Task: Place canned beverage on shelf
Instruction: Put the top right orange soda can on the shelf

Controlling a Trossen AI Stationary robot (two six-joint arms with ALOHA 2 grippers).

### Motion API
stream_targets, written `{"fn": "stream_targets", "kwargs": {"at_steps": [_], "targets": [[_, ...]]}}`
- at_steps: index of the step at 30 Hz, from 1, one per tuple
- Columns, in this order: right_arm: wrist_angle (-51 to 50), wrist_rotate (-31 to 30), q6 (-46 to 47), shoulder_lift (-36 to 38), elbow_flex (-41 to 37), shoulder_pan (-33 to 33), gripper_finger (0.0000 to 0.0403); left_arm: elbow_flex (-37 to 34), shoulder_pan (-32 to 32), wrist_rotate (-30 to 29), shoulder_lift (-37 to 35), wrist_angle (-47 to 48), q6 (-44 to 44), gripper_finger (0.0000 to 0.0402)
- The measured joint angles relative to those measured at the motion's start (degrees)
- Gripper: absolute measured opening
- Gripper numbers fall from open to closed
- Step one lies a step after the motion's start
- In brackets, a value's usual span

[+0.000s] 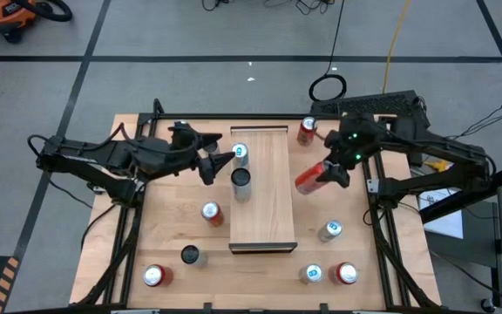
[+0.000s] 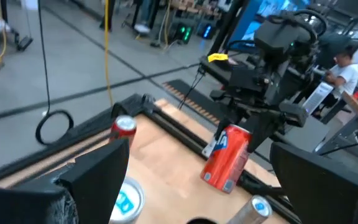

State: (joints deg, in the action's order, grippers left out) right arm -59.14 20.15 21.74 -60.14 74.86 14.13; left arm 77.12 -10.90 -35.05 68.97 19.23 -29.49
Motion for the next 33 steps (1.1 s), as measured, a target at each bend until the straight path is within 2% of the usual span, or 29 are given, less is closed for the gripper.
{"fn": "stream_targets", "kwargs": {"at_steps": [9,16,23,33], "targets": [[13.3,1.4,5.2,-0.2,0.5,0.0,0.0262,0.0,0.0,0.0,0.2,-6.8,16.8,0.0393],[22.1,4.4,10.1,-0.2,0.5,0.1,0.0262,0.0,-0.5,1.2,3.8,-15.8,31.2,0.0393],[30.1,4.1,15.3,-0.2,0.5,0.1,0.0262,0.0,-0.3,6.2,7.9,-19.2,31.9,0.0393],[39.3,3.8,22.8,-0.2,0.5,0.1,0.0263,0.0,-0.9,6.8,10.1,-19.1,33.8,0.04]]}}
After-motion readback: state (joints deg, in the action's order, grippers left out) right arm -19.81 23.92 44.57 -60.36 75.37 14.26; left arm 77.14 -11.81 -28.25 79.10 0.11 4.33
